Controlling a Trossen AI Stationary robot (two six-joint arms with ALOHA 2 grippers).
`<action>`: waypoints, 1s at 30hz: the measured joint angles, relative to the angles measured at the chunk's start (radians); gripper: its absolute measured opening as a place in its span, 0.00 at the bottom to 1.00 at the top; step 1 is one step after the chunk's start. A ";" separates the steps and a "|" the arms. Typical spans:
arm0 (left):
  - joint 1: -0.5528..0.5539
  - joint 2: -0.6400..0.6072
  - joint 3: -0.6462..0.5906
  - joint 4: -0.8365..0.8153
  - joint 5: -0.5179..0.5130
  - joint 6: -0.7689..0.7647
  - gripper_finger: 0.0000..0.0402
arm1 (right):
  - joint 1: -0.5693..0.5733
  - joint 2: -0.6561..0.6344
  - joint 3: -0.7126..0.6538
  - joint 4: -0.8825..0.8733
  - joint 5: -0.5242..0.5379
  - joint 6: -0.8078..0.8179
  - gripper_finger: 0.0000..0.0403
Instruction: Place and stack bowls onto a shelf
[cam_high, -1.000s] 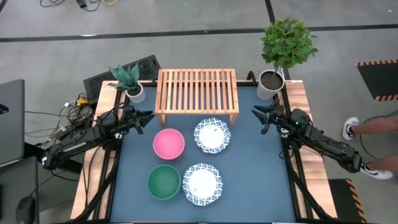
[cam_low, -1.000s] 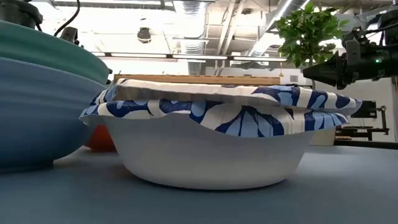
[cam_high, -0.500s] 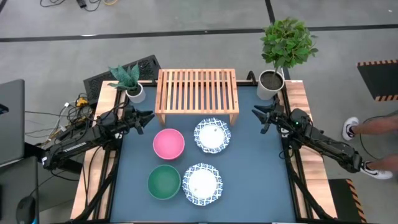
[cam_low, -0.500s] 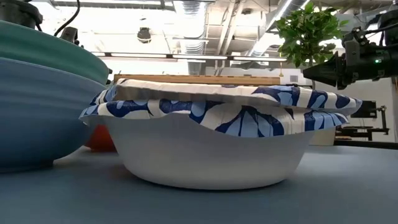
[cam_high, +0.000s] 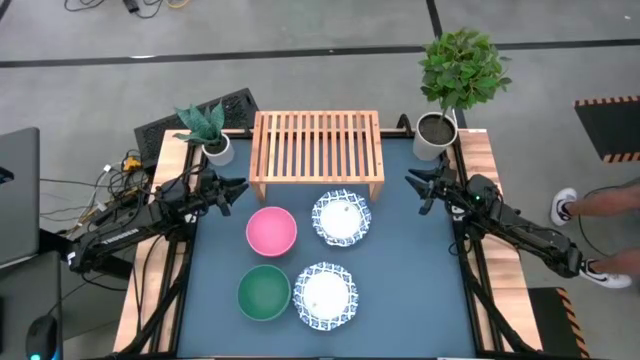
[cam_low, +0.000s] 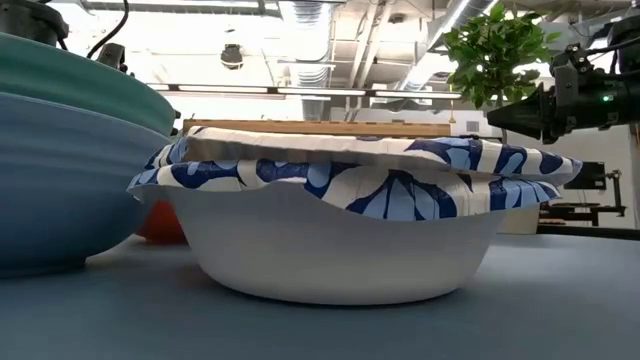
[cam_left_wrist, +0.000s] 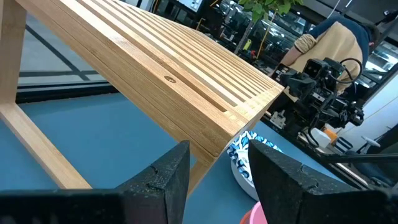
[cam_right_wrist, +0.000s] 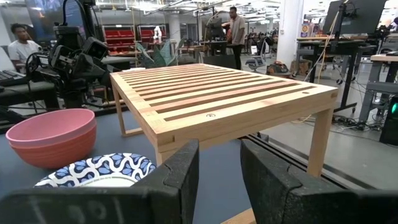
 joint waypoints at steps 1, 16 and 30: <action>0.000 0.000 0.000 0.000 0.000 0.000 0.38 | 0.000 0.000 0.000 0.000 0.000 0.000 0.35; 0.000 0.000 0.000 0.001 -0.010 0.000 0.38 | 0.000 0.000 0.000 0.000 0.000 0.021 0.35; 0.000 0.000 0.000 0.000 -0.001 0.000 0.38 | 0.000 0.000 0.000 0.012 0.003 0.577 0.35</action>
